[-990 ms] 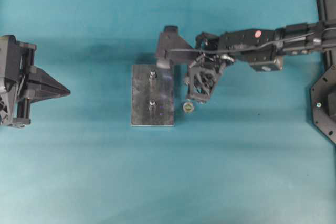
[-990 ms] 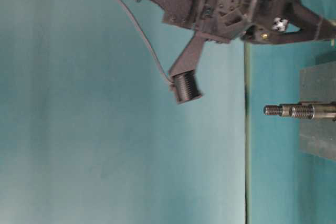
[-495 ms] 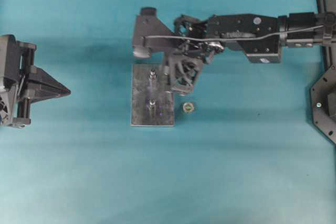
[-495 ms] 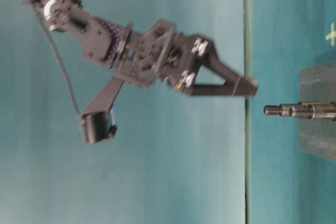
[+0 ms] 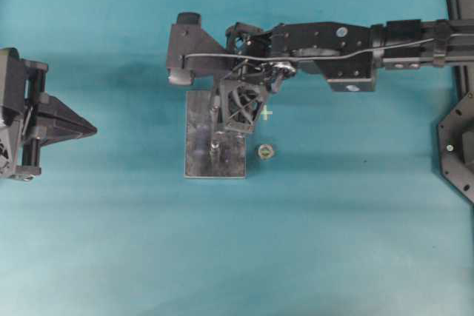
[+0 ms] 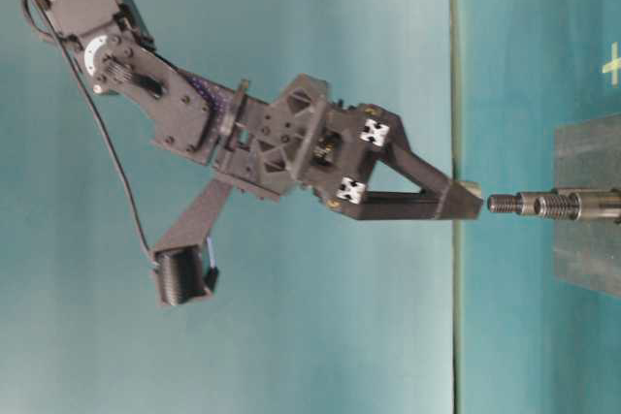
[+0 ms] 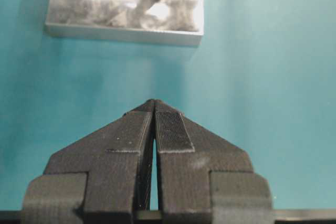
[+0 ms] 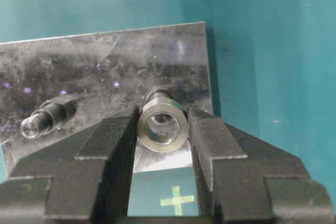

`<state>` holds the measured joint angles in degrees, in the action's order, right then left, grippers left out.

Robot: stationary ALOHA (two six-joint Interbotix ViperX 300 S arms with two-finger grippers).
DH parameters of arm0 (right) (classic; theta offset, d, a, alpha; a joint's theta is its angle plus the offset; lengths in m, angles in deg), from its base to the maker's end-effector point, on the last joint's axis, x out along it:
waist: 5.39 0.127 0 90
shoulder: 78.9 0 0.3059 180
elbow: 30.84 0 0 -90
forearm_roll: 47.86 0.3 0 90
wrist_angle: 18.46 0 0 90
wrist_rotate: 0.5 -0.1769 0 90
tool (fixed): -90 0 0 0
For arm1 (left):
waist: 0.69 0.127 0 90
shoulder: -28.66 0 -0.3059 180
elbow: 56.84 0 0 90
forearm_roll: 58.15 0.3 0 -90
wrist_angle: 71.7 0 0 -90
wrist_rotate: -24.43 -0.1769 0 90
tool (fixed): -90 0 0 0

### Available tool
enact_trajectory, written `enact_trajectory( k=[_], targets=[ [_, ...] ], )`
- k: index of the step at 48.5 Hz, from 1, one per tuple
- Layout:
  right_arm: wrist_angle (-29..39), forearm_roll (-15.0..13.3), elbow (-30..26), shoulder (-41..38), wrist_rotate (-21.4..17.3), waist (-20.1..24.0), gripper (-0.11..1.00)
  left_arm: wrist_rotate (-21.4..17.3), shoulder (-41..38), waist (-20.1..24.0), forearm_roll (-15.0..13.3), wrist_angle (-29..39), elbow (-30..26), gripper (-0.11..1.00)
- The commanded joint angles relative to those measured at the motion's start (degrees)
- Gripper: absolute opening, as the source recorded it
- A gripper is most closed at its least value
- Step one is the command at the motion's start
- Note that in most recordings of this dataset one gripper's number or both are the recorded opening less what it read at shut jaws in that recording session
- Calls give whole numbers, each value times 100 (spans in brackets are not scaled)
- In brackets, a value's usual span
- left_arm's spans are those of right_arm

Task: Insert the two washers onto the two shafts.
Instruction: 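Lift the washer and carry it over the upper shaft, then lower the washer onto the upper shaft and open the right gripper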

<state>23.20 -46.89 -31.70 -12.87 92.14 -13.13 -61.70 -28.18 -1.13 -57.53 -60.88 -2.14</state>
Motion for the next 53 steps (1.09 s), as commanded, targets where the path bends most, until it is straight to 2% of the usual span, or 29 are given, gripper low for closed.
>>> enact_trajectory(
  k=[1,36,38,45,47,53],
  targets=[
    [0,-9,-123,62,44,35,32,9,44,0,9,-53,-62,0],
    [264,0,-387,-378,26,-9,33,0,62,0,9,-53,-88,0],
    [264,0,-387,-396,26,-9,39,0,62,0,9,-53,-105,0],
    [272,44,-378,-404,26,53,80,0,62,0,18,-44,-132,0],
    [281,79,-387,-404,26,88,81,0,62,0,9,-18,-132,0],
    [308,114,-387,-387,35,123,73,0,53,0,9,62,-158,0]
  ],
)
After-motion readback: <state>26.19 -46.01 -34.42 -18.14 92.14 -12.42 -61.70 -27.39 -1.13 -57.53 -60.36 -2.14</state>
